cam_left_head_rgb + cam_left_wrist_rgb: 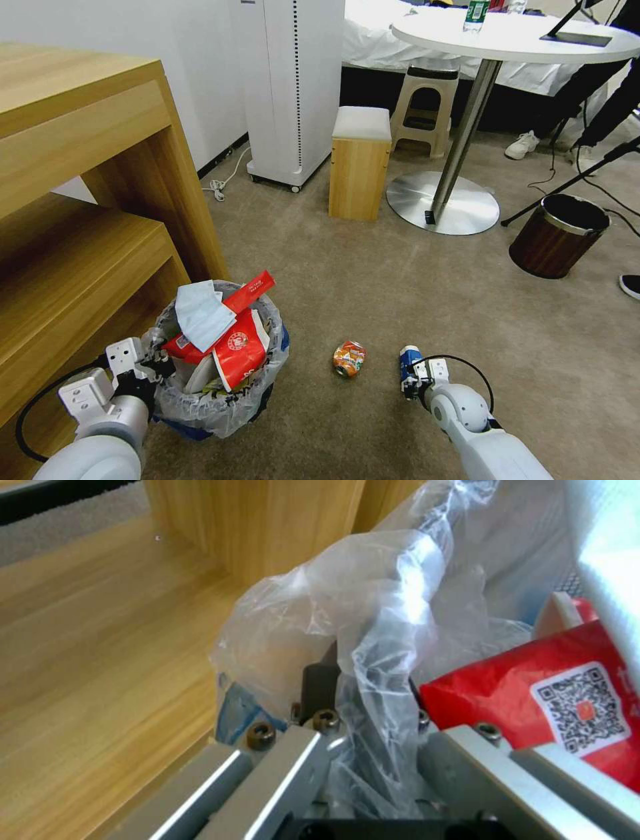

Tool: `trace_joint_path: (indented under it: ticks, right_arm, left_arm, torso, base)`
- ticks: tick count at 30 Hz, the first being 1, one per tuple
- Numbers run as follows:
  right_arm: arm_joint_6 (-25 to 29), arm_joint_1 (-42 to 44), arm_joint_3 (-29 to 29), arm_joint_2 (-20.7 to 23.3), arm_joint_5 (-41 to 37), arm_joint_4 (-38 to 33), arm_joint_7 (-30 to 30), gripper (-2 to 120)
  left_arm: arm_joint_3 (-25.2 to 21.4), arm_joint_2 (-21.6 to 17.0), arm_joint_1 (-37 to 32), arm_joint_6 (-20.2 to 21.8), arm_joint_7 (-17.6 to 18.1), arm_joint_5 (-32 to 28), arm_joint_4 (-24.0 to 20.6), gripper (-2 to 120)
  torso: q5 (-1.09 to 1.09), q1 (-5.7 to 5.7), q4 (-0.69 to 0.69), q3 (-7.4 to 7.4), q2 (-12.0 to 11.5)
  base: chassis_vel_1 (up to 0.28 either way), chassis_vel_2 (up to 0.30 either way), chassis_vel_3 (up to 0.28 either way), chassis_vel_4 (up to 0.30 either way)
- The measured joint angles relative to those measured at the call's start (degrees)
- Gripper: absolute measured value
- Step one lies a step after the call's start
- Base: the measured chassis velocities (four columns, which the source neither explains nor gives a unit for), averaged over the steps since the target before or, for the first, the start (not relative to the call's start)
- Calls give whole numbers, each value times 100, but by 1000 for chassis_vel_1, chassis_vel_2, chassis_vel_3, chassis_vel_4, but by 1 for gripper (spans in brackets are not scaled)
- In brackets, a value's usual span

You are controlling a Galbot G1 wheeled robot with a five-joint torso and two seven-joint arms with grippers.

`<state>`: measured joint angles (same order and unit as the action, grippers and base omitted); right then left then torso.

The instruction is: Pick up the trash bin and place the garbage on the floor into it.

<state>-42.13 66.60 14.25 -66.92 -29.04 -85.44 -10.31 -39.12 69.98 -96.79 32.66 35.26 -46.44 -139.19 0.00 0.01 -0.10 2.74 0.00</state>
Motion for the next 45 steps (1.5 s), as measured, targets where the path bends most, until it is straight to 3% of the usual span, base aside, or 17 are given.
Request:
trace_joint_path:
  ticks: [8,10,11,14,15,18,19,22,23,24,25,26,29,30,45]
  right_arm:
    - [207,220,68,193,-2,-521,102,0]
    - [864,394,85,505,-53,-1313,579,0]
    - [864,394,85,505,-53,-1313,579,0]
    - [2079,309,-20,890,-290,-2192,1809,0]
    - [2079,309,-20,890,-290,-2192,1809,0]
    - [2974,24,-184,1080,-645,-2549,3159,0]
    - [2974,24,-184,1080,-645,-2549,3159,0]
    - [3465,-216,-370,1157,-1032,-2638,4586,0]
    - [3465,-216,-370,1157,-1032,-2638,4586,0]
    - [3591,-294,-438,1157,-1132,-2606,4983,0]
    - [3719,-443,-545,1136,-1230,-2492,5603,0]
    - [3719,-443,-545,1136,-1230,-2492,5603,0]
    - [3755,-720,-773,1063,-1505,-2267,6424,0]
    - [3719,-1047,-1106,990,-1610,-1996,6889,0]
    - [3492,-2032,-2470,776,-1519,-1162,6846,0]
  left_arm:
    - [-12,-26,49,-4,-6,-21,84,0]
    - [6,-30,84,-12,-2,-20,172,0]
    - [6,-30,84,-12,-2,-20,172,0]
    - [154,-6,101,-14,6,46,302,0]
    - [154,-6,101,-14,6,46,302,0]
    - [288,16,88,-6,23,76,311,0]
    - [288,16,88,-6,23,76,311,0]
    - [331,-4,93,13,46,80,311,0]
    - [331,-4,93,13,46,80,311,0]
    - [338,-10,96,15,48,80,311,0]
    - [351,-16,99,19,49,83,315,0]
    - [351,-16,99,19,49,83,315,0]
    - [394,-16,117,39,52,89,315,0]
    - [445,-13,141,66,62,97,294,0]
    - [527,101,73,87,65,199,115,0]
  torso:
    - [1,0,-2,0,0]
    - [-1,0,-2,0,0]
    - [-1,0,-2,0,0]
    - [-1,0,-1,0,0]
    - [-1,0,-1,0,0]
    - [-2,0,0,0,0]
    - [-2,0,0,0,0]
    - [-1,0,0,0,0]
    - [-1,0,0,0,0]
    - [0,0,-1,0,0]
    - [0,0,-1,0,-1]
    - [0,0,-1,0,-1]
    - [-1,0,-1,0,0]
    - [-2,0,-1,0,0]
    - [-2,0,-1,0,0]
  base:
    - [0,0,0,0]
    - [0,0,0,0]
    - [0,0,0,0]
    - [0,0,0,0]
    - [0,0,0,0]
    - [0,0,0,0]
    - [0,0,0,0]
    - [0,0,0,0]
    - [0,0,0,0]
    - [0,0,0,0]
    - [0,0,0,0]
    - [0,0,0,0]
    - [0,0,0,0]
    - [0,0,0,0]
    - [0,0,0,0]
